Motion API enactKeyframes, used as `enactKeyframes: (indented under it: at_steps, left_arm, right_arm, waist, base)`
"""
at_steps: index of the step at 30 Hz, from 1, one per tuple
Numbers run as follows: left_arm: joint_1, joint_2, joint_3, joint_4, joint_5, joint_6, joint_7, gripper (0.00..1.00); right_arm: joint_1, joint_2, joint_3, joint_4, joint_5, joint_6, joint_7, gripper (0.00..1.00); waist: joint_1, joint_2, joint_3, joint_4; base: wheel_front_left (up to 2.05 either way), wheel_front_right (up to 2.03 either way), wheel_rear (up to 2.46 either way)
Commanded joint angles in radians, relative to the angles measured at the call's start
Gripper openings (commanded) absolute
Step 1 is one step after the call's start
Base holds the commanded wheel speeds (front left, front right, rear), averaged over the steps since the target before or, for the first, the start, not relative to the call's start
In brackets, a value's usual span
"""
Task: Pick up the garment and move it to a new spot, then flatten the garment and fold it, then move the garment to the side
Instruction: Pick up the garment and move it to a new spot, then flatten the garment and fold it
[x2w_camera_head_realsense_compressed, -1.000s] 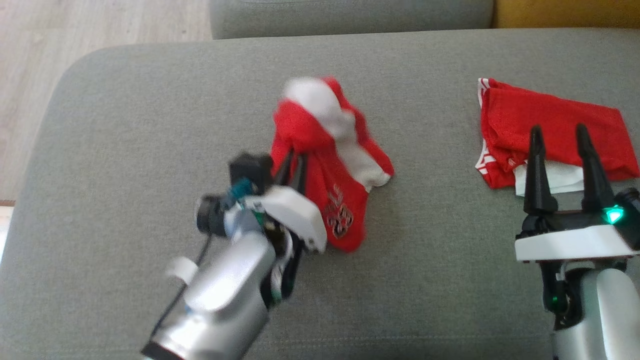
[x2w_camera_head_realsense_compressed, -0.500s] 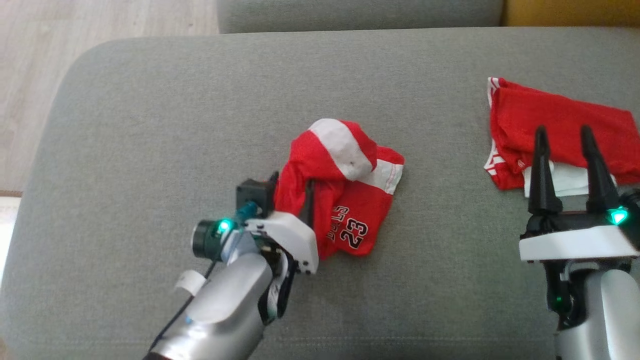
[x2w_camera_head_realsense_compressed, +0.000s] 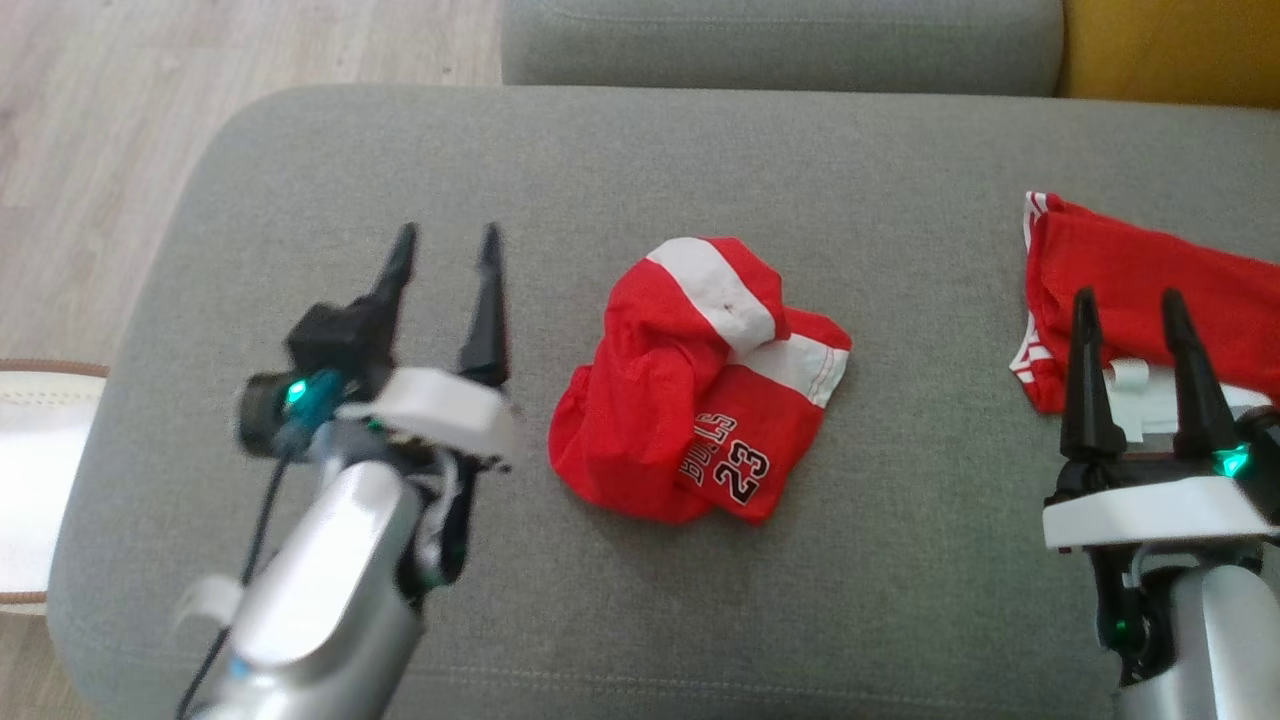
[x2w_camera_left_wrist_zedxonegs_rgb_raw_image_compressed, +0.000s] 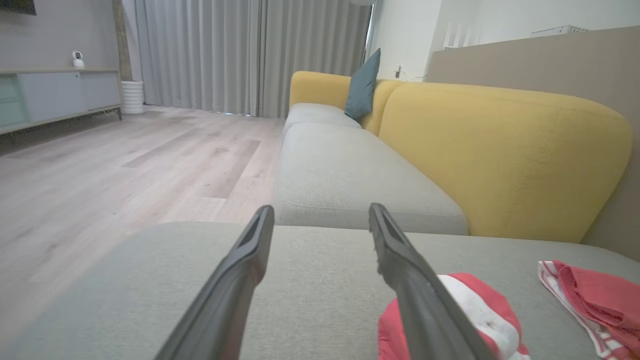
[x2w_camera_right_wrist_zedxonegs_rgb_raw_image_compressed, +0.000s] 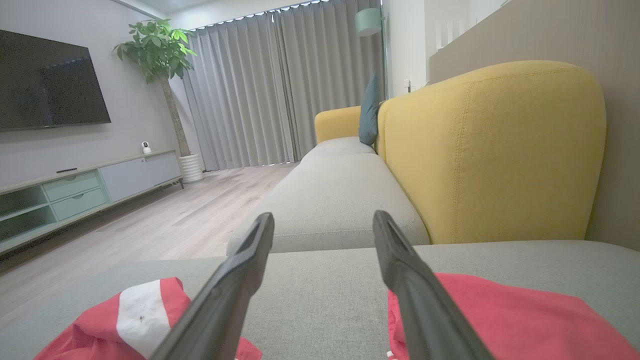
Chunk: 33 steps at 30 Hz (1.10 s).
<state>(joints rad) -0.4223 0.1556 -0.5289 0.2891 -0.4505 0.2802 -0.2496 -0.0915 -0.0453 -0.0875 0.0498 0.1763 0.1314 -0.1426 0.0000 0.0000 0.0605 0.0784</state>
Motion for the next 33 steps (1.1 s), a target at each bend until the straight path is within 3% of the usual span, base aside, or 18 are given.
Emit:
enactKeyframes:
  at_steps: [1,9,18,28,33]
  left_arm:
    - [-0.016,0.033,0.054,-0.052,0.017,-0.010,-0.012,1.00]
    - [0.145,0.074,0.129,-0.112,0.071,-0.058,-0.012,1.00]
    - [0.262,0.018,0.225,-0.158,0.123,-0.097,-0.012,1.00]
    - [0.270,-0.029,0.280,-0.148,0.167,-0.153,-0.012,1.00]
    - [0.256,-0.047,0.290,-0.136,0.189,-0.176,-0.012,1.00]
  right_arm:
    - [-0.017,-0.005,0.025,-0.025,0.009,-0.001,-0.012,1.00]
    - [0.026,-0.005,0.048,0.009,0.023,-0.001,-0.030,1.00]
    - [0.047,-0.005,0.063,0.043,0.035,-0.001,-0.043,1.00]
    - [0.033,-0.005,0.084,0.062,0.039,-0.001,-0.034,1.00]
    - [-0.005,-0.005,0.135,0.132,0.068,-0.001,-0.006,1.00]
  waist:
    - [0.0000,0.0000,-0.009,0.007]
    - [0.0000,0.0000,-0.035,0.017]
    - [0.0000,0.0000,-0.051,0.019]
    - [0.0000,0.0000,-0.030,0.037]
    - [0.0000,0.0000,0.002,0.063]
  base:
    - [0.00,0.00,0.00]
    - [0.00,0.00,0.00]
    - [0.00,0.00,0.00]
    - [0.00,0.00,0.00]
    - [0.00,0.00,0.00]
